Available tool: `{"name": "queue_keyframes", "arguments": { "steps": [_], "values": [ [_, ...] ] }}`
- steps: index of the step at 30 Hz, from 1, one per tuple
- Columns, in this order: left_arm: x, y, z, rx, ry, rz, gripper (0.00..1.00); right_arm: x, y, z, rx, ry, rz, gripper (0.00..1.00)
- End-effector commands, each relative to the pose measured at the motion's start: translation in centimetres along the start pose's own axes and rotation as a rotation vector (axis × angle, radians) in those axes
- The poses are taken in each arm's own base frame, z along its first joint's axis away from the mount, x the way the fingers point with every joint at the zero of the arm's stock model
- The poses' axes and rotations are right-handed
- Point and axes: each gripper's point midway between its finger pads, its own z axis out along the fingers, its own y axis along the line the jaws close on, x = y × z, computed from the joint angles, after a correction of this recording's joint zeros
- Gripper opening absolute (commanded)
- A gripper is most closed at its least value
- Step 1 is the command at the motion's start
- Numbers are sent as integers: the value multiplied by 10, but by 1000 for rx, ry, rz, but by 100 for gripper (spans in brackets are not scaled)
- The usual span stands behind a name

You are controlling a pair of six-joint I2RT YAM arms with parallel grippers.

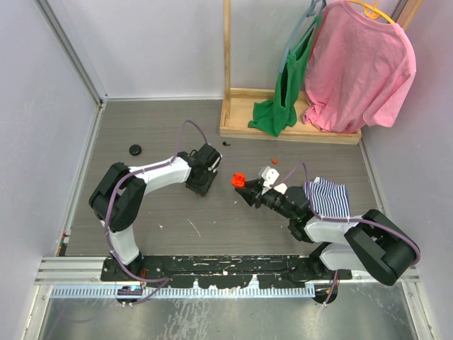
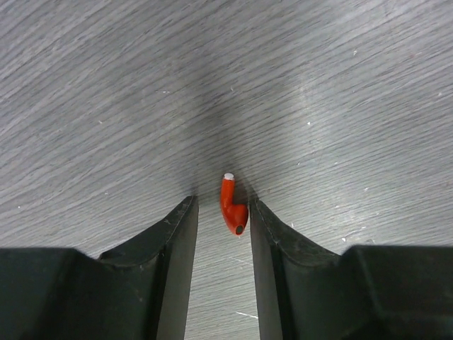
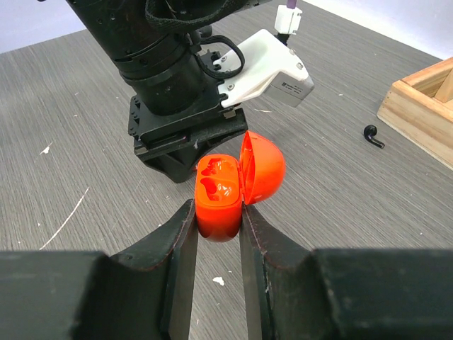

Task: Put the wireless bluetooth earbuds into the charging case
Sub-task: Move the earbud to the center of the board.

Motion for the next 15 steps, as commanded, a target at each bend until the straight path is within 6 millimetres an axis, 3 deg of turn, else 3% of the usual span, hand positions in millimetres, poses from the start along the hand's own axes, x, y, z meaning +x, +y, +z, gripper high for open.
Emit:
{"name": "queue_keyframes", "arguments": {
  "steps": [1,8,15],
  "values": [
    [6,6,-11,-34,2,-8,39,-27,-2,8,3,-83,-37,1],
    [13,18,-15,-94,6,-18,40,-25,-1,8,0,-79,-35,1],
    [13,42,-16,-202,3,-71,40,-25,-1,8,-1,-76,-35,1]
  ]
}}
